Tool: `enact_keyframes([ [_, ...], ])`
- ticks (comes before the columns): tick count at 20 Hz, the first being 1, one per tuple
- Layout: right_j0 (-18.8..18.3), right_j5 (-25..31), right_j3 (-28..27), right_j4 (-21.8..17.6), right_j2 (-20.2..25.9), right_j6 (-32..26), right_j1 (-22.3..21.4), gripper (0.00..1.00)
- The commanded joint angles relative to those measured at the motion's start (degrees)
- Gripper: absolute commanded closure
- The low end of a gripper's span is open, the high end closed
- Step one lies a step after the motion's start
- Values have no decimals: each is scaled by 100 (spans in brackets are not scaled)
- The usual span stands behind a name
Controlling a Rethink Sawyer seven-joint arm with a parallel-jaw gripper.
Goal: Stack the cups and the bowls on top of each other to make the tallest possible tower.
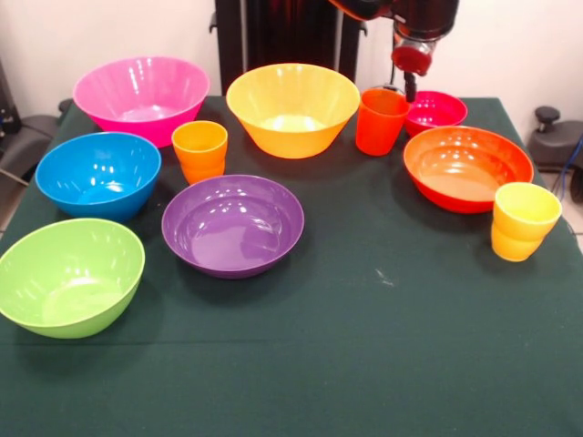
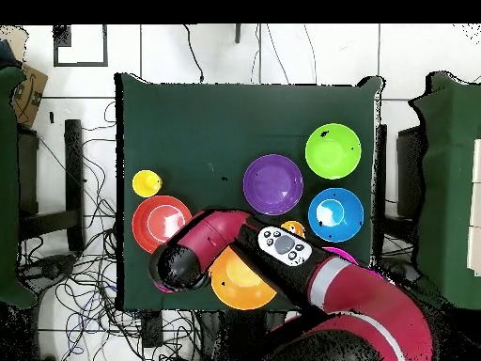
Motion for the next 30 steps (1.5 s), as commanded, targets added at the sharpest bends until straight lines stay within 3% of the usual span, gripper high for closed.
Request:
enact_keyframes([
  [1,225,-456,245,-224,-330,338,181,0],
  [6,349,-663,439,-312,-422,495,127,0],
  [11,409,-689,564,-105,-374,530,-17,0],
  [30,575,-883,456,-167,-589,555,116,0],
])
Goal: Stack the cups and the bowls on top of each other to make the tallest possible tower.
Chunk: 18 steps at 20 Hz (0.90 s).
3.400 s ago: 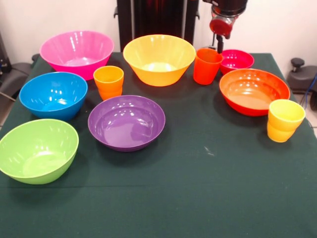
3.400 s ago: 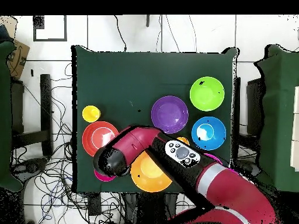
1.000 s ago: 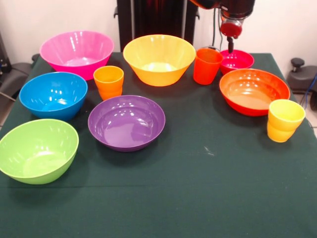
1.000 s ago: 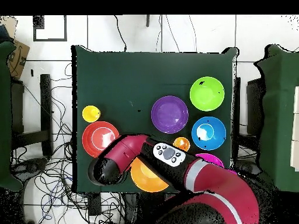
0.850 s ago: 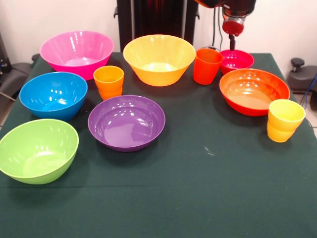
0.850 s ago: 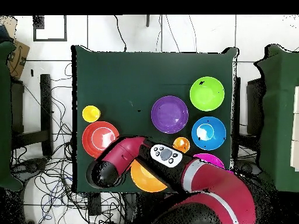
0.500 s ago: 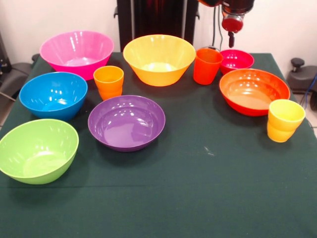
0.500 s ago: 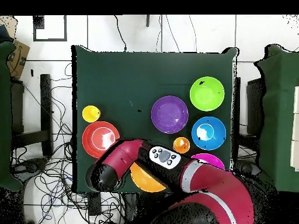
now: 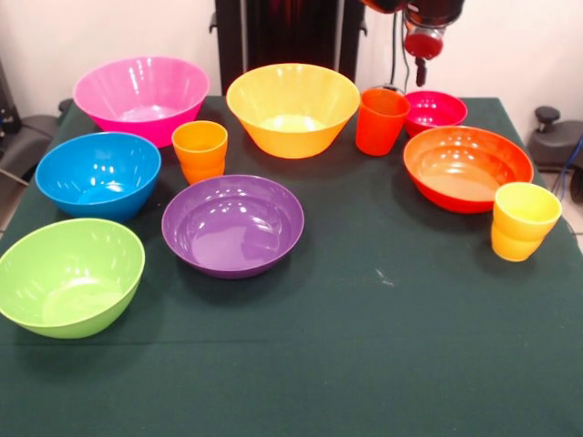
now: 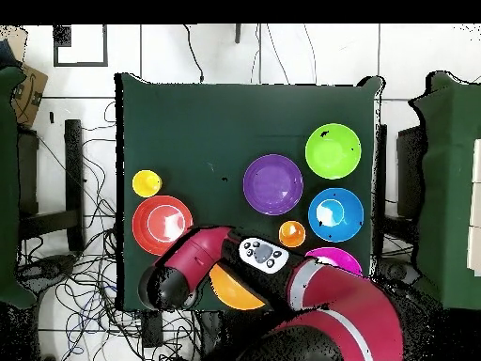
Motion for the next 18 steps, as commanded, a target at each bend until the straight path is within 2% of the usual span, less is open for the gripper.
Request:
enact_keyframes([
  [1,168,-495,-3,-201,-401,566,151,0],
  [8,244,-758,-83,-473,-708,540,374,0],
  [12,342,-810,-186,-491,-878,512,461,0],
  [15,479,-988,-391,-535,-1017,544,630,0],
  [18,591,-1179,-601,-783,-1253,575,765,0],
])
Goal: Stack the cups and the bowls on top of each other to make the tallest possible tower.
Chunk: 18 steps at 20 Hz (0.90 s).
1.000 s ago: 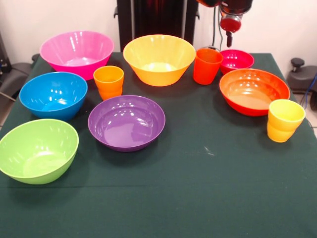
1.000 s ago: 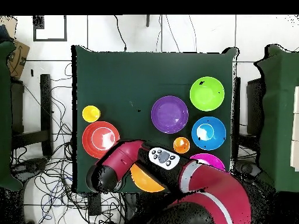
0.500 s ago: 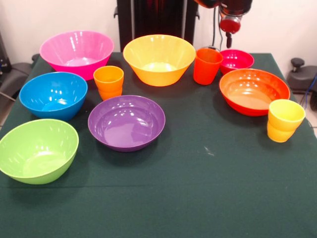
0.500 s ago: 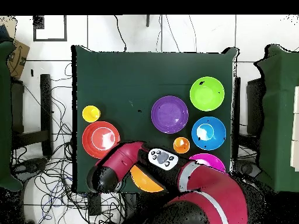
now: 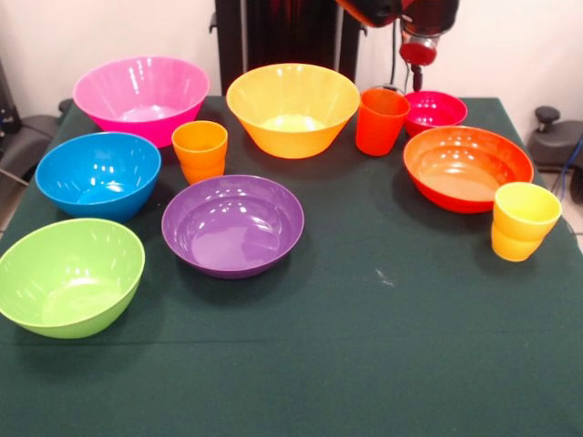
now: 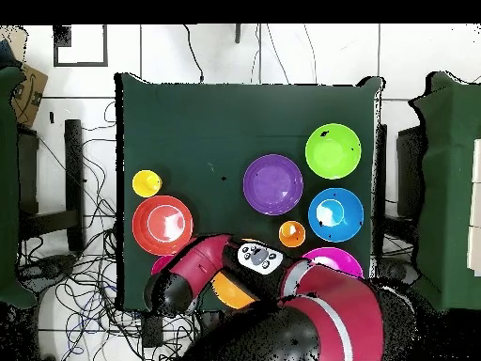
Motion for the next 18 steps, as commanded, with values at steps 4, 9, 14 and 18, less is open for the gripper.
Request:
enact_keyframes([
  [4,414,-700,-768,-907,-877,527,557,0],
  [9,474,-911,-764,-950,-938,504,515,0],
  [14,569,-1101,-703,-964,-962,554,407,0],
  [18,635,-1195,-691,-915,-989,517,382,0],
])
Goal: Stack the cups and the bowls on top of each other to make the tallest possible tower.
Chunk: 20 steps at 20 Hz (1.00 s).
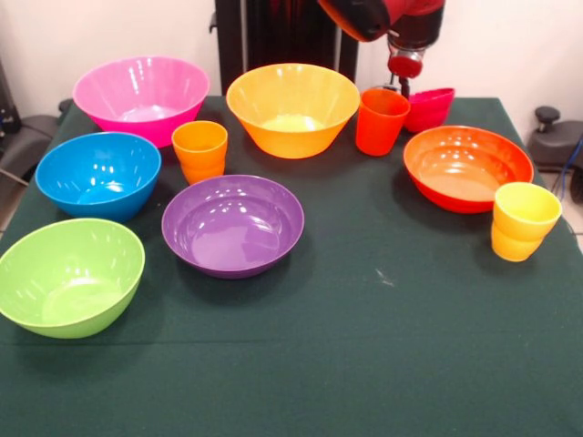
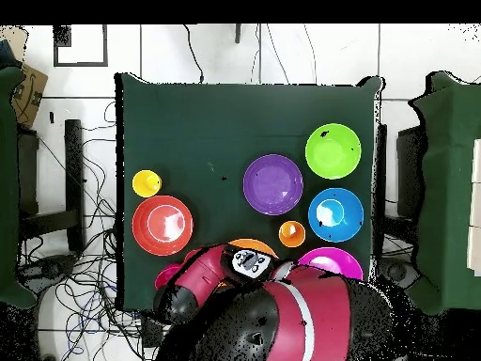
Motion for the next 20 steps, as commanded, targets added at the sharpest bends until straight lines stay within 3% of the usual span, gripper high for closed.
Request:
enact_keyframes([
  [1,204,-429,-589,-385,-222,499,-2,0],
  [11,312,-310,-542,-130,-107,393,-124,0],
  [20,426,-270,-552,-223,-163,374,-221,0],
])
